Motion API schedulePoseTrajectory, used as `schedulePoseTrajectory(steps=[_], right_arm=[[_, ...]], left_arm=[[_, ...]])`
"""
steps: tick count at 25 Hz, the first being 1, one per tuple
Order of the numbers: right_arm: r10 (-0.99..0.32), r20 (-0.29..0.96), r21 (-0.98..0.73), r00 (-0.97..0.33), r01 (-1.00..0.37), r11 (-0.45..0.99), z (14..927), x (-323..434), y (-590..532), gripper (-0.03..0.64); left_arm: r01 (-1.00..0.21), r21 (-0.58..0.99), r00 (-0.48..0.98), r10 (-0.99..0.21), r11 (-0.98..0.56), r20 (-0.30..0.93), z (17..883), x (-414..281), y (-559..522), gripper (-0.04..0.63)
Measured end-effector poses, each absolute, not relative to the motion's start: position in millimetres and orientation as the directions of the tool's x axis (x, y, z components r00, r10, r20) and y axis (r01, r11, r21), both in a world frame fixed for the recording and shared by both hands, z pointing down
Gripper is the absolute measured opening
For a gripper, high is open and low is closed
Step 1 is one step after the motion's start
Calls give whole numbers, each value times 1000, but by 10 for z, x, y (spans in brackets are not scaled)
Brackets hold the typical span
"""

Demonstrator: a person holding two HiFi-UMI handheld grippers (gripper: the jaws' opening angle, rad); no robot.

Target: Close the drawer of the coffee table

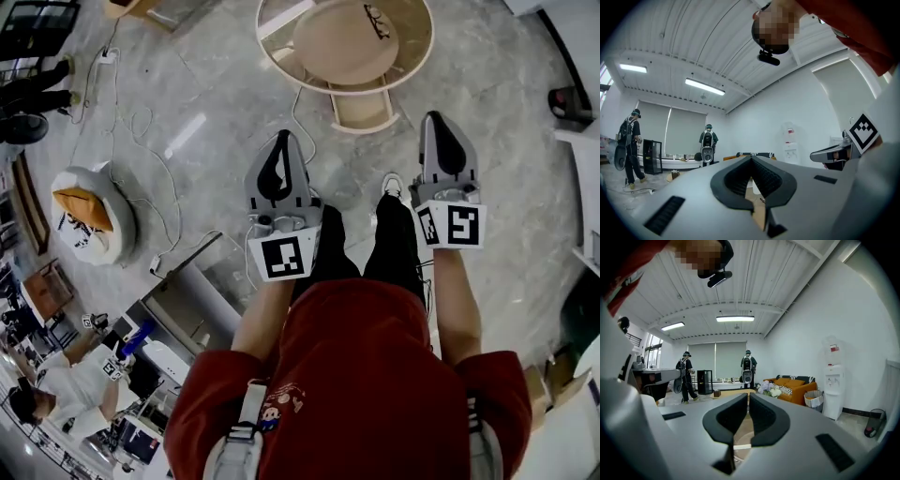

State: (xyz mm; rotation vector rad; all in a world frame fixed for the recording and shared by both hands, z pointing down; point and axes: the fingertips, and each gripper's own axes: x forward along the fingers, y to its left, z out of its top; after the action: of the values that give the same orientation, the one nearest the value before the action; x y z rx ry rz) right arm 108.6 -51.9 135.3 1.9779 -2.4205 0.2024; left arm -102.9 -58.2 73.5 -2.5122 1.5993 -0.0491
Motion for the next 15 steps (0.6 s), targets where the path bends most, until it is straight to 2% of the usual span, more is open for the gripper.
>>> schedulePoseTrajectory(steps=[6,15], right_arm=[[-975,157,-118,-155,-984,137,2543,709,-486,28],[-950,282,-129,-135,-986,102,4768,504,-156,28]], left_arm=[[-882,-123,458,-889,-454,-1,1917,-1320,-673,12],[-876,-55,471,-875,-479,117,4087,-1379,-479,12]])
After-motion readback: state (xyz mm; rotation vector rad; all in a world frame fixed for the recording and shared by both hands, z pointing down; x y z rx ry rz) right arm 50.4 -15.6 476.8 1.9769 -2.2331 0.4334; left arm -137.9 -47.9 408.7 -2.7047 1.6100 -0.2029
